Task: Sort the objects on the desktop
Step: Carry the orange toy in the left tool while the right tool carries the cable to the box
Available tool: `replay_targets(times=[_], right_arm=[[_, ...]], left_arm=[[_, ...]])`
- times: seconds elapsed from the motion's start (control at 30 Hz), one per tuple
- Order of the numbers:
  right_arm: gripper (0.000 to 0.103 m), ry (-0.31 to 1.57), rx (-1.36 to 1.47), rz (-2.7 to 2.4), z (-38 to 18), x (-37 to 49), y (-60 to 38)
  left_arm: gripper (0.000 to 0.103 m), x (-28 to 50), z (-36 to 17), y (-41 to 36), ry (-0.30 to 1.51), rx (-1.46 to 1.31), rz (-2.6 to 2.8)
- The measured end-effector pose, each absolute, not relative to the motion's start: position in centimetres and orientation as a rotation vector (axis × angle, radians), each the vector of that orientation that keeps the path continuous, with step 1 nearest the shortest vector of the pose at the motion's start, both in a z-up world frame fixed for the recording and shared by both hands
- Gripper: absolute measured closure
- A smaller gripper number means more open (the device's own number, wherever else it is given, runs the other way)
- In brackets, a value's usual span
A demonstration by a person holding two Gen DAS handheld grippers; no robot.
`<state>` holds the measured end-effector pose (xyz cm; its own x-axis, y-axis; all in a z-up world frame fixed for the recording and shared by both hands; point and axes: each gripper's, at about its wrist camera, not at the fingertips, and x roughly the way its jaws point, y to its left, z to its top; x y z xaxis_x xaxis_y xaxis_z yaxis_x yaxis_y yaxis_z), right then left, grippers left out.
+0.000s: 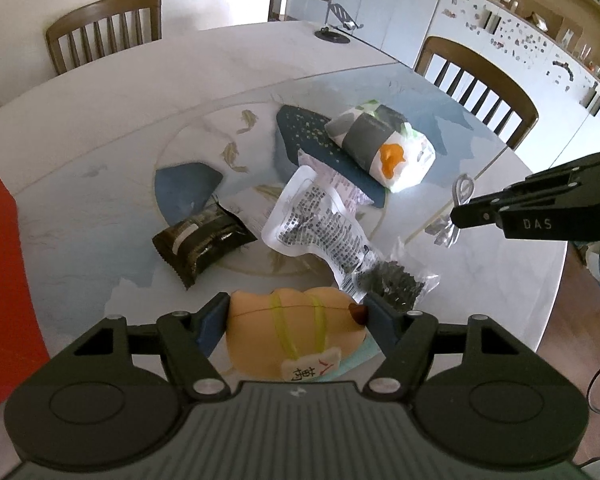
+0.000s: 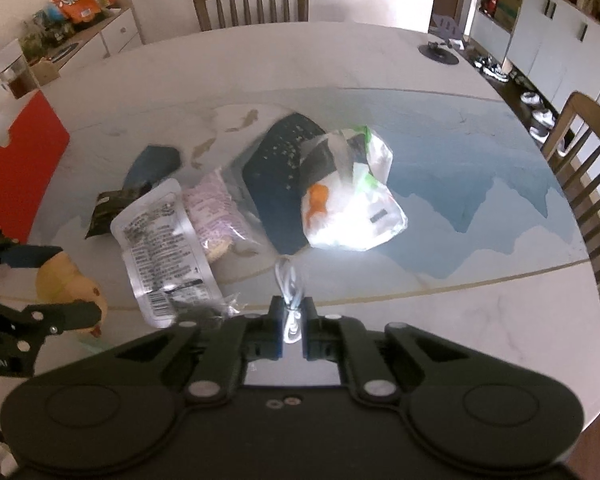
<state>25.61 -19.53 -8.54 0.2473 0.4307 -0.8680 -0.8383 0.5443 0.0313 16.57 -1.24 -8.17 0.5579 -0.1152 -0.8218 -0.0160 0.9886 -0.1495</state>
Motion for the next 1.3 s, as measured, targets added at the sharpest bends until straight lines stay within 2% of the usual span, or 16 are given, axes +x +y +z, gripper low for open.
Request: replay_targets(times=[0.97,1.3], right_arm=[[0.096,0.943,-0.537,1.226,0.8,17.5,-16.7],[0.096,0.928,-0.565,1.331,2.2,14.0,-13.4]], left_arm=[[0.031,10.7,-1.3,3.8,0.919,-0.217,-0.013],[0.031,8.0,0.2,7.3,0.889,-0.237,0.049]])
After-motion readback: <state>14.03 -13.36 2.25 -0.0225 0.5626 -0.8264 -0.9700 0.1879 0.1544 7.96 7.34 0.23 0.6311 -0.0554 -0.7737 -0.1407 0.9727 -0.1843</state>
